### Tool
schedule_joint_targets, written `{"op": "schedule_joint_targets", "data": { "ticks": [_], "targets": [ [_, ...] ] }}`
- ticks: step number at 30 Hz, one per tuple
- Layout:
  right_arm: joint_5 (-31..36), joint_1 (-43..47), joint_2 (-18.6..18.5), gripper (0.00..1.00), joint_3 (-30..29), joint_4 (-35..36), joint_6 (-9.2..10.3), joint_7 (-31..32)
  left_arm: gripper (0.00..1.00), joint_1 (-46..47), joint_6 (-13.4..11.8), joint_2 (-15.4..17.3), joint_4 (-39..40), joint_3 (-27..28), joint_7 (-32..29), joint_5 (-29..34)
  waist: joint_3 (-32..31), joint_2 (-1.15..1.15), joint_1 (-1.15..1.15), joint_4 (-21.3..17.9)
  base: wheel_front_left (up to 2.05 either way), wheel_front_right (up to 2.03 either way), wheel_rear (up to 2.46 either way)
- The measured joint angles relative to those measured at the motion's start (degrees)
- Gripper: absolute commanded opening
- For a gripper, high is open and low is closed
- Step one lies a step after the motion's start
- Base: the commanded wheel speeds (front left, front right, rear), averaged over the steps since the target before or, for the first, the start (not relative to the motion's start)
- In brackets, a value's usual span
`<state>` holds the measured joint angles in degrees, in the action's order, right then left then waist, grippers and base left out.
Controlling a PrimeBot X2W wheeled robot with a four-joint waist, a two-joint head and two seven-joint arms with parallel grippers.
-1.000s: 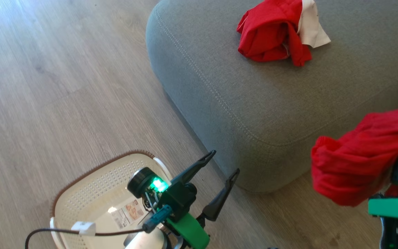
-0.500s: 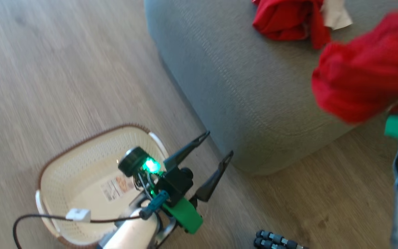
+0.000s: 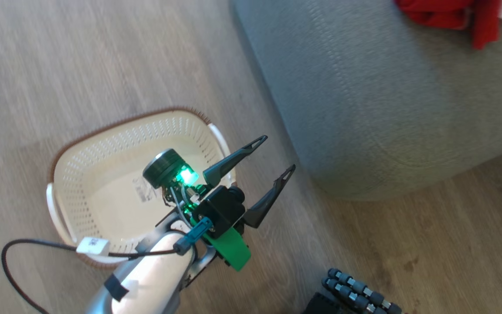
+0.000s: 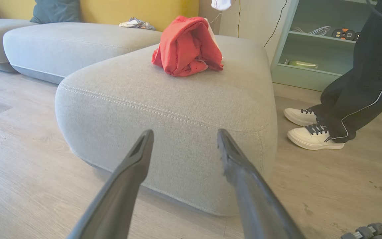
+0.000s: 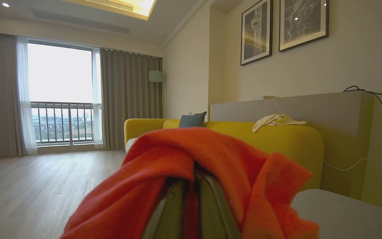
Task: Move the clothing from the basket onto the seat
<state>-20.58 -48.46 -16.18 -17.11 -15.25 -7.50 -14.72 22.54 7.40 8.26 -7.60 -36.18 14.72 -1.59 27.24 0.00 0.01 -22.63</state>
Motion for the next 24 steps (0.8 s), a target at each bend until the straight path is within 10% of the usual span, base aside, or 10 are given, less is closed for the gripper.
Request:
{"op": "schedule_joint_targets", "data": {
  "ticks": [13,24],
  "targets": [
    [0.99,-18.11,-9.01,0.0,-2.18,-29.93,0.0,0.0,1.0,2.5,0.0,1.34,1.19,-0.66,0.0,0.24,6.9,0.0,0.0,4.74,0.0,0.0,0.0],
    [6.49,-21.96,-9.68,0.0,-0.48,-52.68,0.0,0.76,1.0,4.49,-0.05,1.36,1.62,-0.42,0.0,0.27,11.0,0.0,-0.01,7.15,0.0,0.0,0.0]
  ]
}}
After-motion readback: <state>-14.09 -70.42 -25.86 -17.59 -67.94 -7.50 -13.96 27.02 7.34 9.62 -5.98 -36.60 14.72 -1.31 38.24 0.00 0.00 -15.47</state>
